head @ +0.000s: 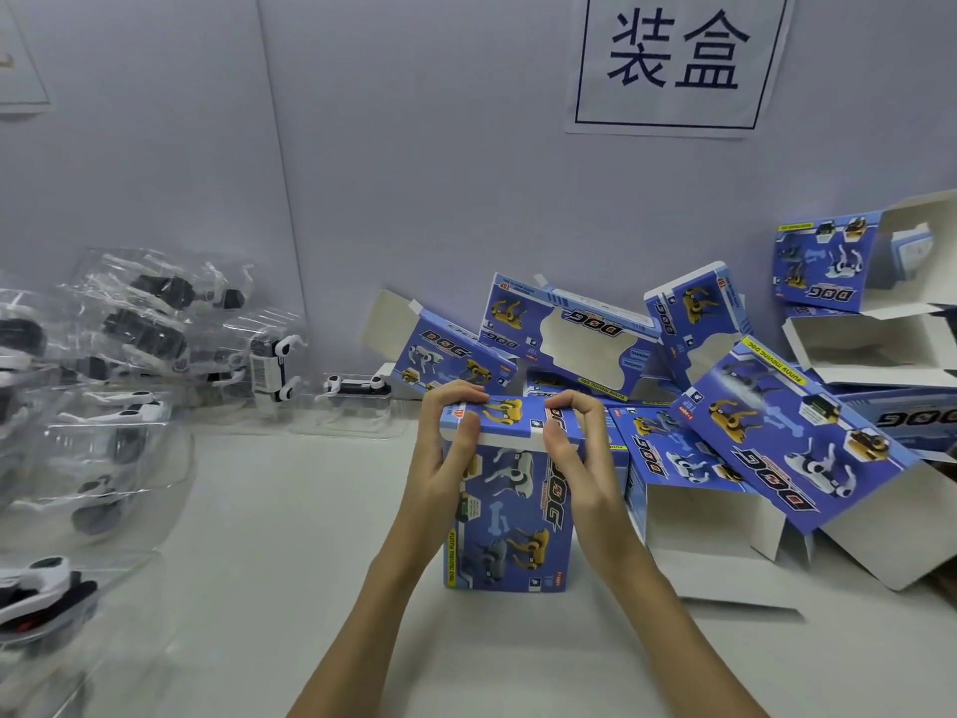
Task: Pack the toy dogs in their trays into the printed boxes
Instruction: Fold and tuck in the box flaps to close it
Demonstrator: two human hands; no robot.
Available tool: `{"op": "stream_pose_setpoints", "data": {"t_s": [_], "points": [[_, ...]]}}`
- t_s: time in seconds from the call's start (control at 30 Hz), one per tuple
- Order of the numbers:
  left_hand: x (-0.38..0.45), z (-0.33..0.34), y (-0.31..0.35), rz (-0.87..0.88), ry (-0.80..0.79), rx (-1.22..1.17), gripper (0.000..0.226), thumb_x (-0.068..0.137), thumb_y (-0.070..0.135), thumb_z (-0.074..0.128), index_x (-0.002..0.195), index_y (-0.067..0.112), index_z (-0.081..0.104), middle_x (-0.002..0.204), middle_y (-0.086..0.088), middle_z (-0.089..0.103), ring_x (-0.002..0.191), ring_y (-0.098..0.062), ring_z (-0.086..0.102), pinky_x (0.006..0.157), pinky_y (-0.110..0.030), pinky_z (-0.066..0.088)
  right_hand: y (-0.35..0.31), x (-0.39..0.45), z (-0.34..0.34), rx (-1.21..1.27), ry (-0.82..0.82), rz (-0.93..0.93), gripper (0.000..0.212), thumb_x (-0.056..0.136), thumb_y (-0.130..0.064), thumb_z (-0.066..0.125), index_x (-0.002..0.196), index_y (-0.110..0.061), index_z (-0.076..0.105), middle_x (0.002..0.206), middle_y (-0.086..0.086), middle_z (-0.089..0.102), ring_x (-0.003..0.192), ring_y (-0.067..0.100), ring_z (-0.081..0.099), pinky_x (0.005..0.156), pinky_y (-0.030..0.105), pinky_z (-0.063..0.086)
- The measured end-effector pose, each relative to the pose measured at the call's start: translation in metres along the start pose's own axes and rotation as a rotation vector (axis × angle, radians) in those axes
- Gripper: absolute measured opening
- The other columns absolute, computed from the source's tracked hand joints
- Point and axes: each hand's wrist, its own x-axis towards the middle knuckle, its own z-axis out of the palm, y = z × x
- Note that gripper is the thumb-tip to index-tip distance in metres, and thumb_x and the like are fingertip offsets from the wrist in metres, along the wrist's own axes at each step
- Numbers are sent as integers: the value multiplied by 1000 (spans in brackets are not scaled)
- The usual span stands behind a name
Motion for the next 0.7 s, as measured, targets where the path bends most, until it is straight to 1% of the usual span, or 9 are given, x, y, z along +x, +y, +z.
{"op": "stream_pose_setpoints", "data": {"t_s": [0.1,0.2,0.33,0.4,0.5,0.53,0.6,0.67,0.7], "points": [[-2,1,0,-33,-4,-41,65,95,70,53,131,16,52,136,7,56,133,-16,57,83,-33,62,-1,-1,-2,-37,-11,9,36,100,-39,55,133,-24,52,131,12,62,115,31,70,92,55,60],[0,-1,-4,-4,35,29,59,98,65,51,130,16,56,143,7,53,141,-19,50,88,-48,62,-2,0,-5,-138,-16,-16,35,104,-42,57,135,-26,55,129,5,67,112,25,72,90,54,60],[3,-1,-4,-27,49,-4,72,91,75,55,135,18,56,140,18,53,133,-10,58,81,-31,63,-7,9,-17,-184,-58,43,40,89,-46,70,126,-32,60,120,3,71,111,23,72,88,57,61],[2,1,-5,-47,112,14,58,95,61,60,140,26,51,135,14,59,121,-16,67,78,-30,63,-7,10,-15,-196,-9,26,45,84,-50,74,123,-31,61,111,-1,74,107,20,73,85,50,63],[1,4,-1,27,338,327,42,93,48,68,131,33,54,120,10,65,107,-15,68,84,-33,59,-3,6,-5,-175,165,-1,47,80,-52,79,120,-31,63,100,-5,75,92,9,74,76,30,62],[1,3,0,99,331,408,40,94,48,70,129,34,56,119,10,64,107,-13,66,87,-35,58,-1,6,-2,-151,236,2,49,78,-53,80,119,-31,63,100,-3,74,91,10,73,77,29,61],[0,7,3,190,142,530,62,92,55,72,144,28,51,135,10,55,126,-12,56,102,-34,50,0,7,3,-51,340,54,59,73,-54,83,121,-26,61,110,8,72,97,17,74,82,37,62],[-2,12,2,220,-50,695,109,80,74,70,164,21,25,159,9,33,149,-14,33,120,-32,27,0,6,7,114,344,145,63,75,-50,87,122,-21,57,116,15,71,99,25,76,75,41,64],[-3,14,2,252,-74,789,122,75,81,68,166,19,15,165,7,24,153,-16,24,124,-34,19,0,5,9,192,313,192,63,78,-46,89,122,-19,54,116,16,71,98,28,77,72,41,64]]}}
